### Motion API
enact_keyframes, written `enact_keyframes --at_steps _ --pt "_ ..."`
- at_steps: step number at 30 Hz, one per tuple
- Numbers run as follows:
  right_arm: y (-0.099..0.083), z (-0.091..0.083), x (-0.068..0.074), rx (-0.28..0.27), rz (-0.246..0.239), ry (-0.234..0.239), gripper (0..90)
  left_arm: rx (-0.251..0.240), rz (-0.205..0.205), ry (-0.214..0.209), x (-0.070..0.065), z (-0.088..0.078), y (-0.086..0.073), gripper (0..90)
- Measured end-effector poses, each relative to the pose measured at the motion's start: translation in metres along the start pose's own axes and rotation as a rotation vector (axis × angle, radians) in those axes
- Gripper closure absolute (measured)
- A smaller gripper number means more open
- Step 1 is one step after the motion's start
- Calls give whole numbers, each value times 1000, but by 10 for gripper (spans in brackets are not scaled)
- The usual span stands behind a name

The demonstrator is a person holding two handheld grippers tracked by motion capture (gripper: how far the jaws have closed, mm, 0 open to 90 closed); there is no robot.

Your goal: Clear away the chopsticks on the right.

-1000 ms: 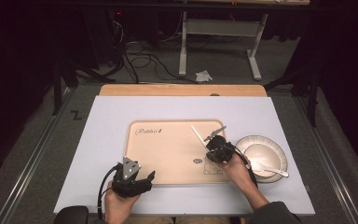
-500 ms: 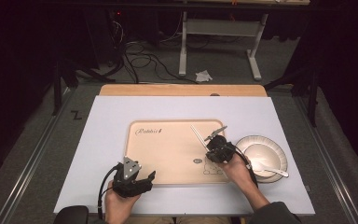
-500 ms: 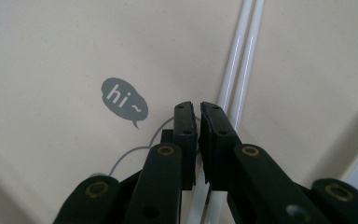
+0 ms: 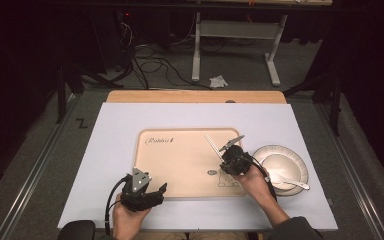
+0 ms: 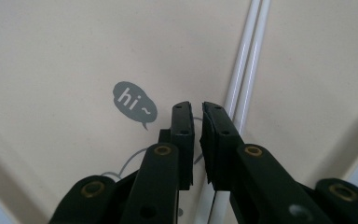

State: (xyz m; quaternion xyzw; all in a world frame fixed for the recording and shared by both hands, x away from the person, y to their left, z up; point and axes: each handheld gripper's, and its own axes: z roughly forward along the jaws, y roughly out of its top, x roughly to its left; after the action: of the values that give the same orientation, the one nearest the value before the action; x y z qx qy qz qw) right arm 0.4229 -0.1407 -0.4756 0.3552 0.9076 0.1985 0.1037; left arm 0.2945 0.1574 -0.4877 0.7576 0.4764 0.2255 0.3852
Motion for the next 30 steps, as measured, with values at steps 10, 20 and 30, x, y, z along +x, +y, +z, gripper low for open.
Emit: enact_keyframes --at_steps 10,20,30 --pt "-3 -9 3 -45 -2 21 807 -12 15 -25 -1 0 2 278" --pt "-7 -22 2 -93 -3 20 747 6 12 -52 -2 4 6 274" --pt "-16 -33 1 -135 25 25 708 5 26 -90 -2 8 11 288"
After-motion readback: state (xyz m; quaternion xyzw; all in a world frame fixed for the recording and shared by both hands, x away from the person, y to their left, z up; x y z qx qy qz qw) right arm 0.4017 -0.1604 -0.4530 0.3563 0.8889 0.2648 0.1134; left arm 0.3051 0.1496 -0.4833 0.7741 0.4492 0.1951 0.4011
